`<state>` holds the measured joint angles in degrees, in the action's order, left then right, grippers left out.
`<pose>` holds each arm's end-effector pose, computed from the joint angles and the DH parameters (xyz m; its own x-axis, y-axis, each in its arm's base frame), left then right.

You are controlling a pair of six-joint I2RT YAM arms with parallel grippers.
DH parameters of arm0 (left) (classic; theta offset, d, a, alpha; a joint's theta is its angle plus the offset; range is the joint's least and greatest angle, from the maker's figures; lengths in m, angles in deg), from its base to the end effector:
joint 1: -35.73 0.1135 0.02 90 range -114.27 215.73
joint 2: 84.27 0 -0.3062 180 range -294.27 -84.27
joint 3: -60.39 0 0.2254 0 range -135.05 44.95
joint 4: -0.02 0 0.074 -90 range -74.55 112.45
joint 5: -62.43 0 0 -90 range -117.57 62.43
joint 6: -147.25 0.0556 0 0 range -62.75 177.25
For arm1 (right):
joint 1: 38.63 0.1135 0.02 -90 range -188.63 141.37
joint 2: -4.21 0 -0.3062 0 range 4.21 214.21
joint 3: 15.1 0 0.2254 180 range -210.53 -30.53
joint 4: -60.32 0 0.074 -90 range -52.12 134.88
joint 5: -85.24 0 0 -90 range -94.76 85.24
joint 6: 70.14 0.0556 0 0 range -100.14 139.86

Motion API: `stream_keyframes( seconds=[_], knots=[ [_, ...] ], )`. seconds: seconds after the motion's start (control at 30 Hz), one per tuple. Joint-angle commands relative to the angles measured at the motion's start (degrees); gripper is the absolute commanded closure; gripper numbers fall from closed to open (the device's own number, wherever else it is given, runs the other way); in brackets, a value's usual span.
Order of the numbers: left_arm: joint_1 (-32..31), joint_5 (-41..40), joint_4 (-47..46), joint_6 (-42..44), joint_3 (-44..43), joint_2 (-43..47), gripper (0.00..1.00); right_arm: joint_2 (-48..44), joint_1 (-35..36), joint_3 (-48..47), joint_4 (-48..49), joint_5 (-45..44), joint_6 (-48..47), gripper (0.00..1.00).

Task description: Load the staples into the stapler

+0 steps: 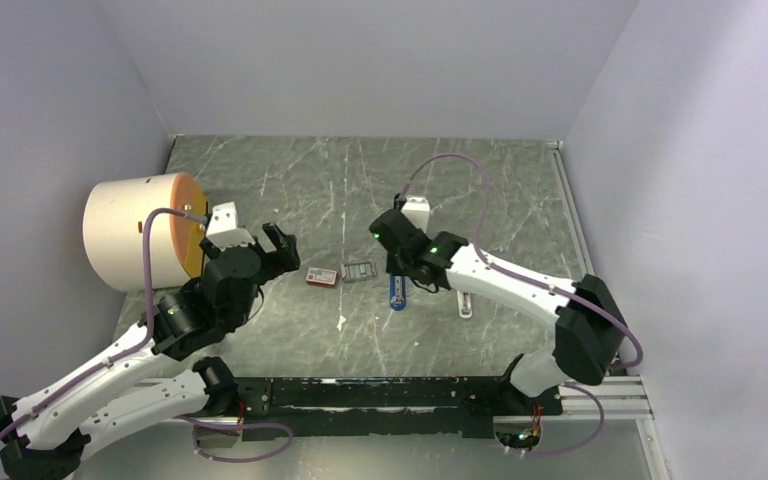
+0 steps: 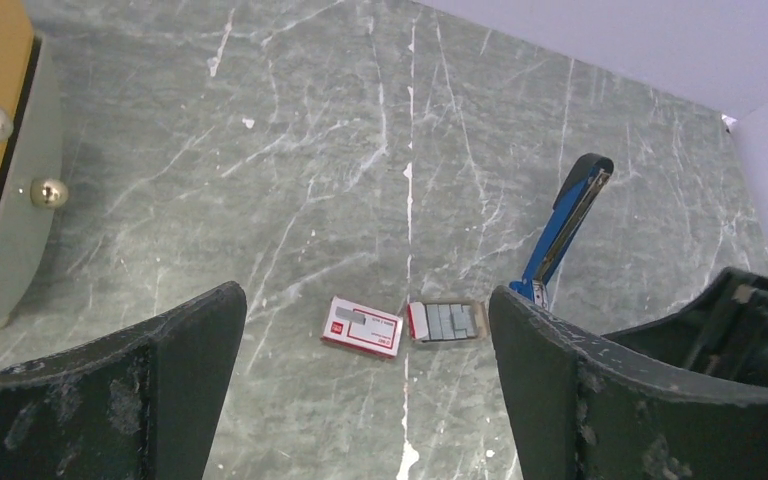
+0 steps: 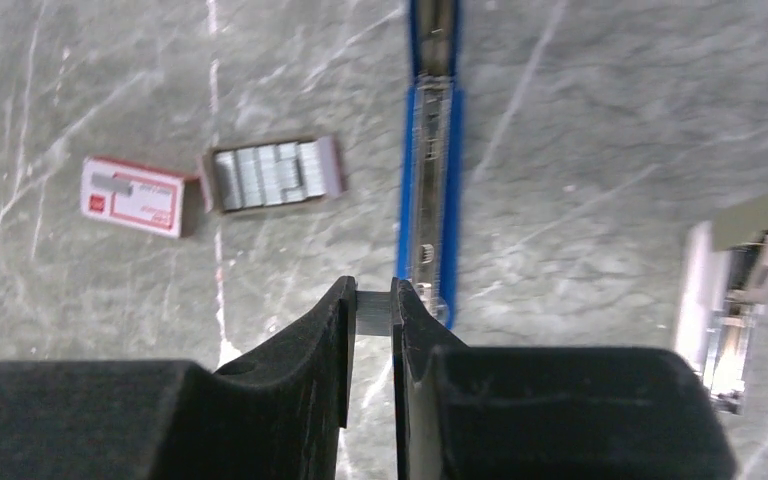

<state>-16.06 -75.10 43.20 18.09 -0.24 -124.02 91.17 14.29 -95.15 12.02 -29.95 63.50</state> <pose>0.0931 -0.0519 0.3473 -0.2504 -0.3712 -0.8941 -0.0642 0.9279 -0.3672 0.1988 0.2238 0.2901 -0.7555 0.0361 -0.6541 -0.0748 0.9872 0.1408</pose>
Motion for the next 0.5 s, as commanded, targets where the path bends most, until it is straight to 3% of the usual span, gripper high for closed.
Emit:
stream_keyframes(
  seconds=[0.0,0.2,0.47],
  knots=[
    [0.4,1.9,-4.8,7.6,-1.3,-0.7,0.04,-5.2,-4.3,3.8,1.6,-2.6,-1.6,0.80],
    [0.4,5.8,-7.4,15.0,-3.9,-3.7,0.03,-6.0,-11.1,6.6,2.3,0.9,-3.6,0.80],
    [0.3,11.2,-11.5,16.7,-4.2,-7.5,0.03,-3.2,-12.1,6.9,6.3,2.7,-6.0,0.80]
  ],
)
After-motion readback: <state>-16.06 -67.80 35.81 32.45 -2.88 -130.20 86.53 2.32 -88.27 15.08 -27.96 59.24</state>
